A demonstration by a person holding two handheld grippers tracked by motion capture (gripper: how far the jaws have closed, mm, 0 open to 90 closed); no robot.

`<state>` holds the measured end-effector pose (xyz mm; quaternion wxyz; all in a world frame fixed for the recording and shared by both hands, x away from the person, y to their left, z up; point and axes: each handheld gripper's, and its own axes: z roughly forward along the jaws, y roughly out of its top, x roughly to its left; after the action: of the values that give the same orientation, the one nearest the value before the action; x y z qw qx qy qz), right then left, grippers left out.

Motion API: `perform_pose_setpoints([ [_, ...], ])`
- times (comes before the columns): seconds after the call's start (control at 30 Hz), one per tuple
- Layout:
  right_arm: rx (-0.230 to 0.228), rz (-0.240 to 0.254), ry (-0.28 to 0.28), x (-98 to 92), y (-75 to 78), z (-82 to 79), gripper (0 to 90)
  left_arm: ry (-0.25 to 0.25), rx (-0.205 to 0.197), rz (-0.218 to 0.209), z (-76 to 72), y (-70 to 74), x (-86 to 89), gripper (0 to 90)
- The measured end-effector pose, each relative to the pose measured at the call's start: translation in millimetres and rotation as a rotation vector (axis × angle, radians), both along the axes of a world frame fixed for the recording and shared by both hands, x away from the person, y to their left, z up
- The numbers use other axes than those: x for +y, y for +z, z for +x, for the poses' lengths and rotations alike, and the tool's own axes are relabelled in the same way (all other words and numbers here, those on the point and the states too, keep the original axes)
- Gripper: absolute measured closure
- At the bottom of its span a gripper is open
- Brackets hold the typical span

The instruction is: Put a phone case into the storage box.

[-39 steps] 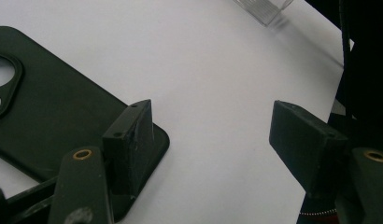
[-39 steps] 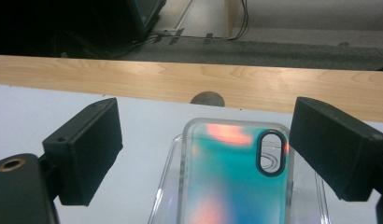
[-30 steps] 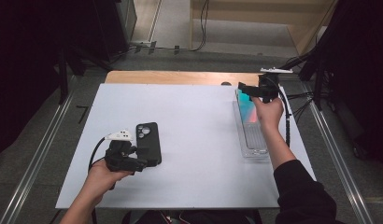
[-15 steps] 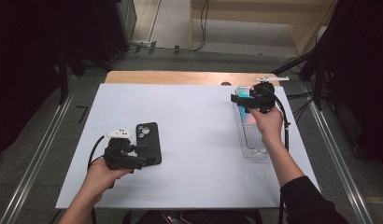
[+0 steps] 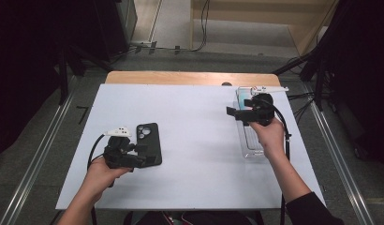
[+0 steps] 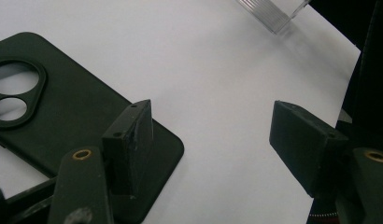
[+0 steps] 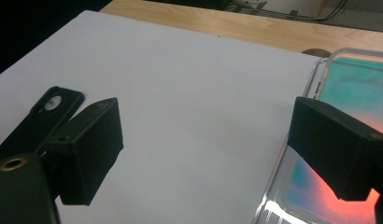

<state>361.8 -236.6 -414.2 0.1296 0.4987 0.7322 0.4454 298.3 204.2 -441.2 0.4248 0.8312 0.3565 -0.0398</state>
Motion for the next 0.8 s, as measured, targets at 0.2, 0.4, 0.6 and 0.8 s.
perform_pose_setpoints([
  [0.2, -0.008, -0.012, 0.044, 7.2, 1.7, -15.2, 8.8, 0.007, -0.003, 0.007, 2.4, 0.6, 1.0, 31.0],
  [0.4, -0.002, 0.004, 0.077, 11.0, -0.1, -30.1, 8.8, 0.016, -0.006, 0.003, 3.5, 2.5, 3.1, 31.0],
  [0.6, 0.003, 0.001, 0.107, 17.4, -2.8, -42.5, 8.8, 0.032, -0.013, 0.007, 2.9, 4.7, 4.4, 31.0],
  [0.8, 0.009, 0.001, 0.129, 22.5, -5.5, -51.7, 8.8, 0.053, -0.015, 0.008, 3.2, 5.4, 6.0, 31.0],
])
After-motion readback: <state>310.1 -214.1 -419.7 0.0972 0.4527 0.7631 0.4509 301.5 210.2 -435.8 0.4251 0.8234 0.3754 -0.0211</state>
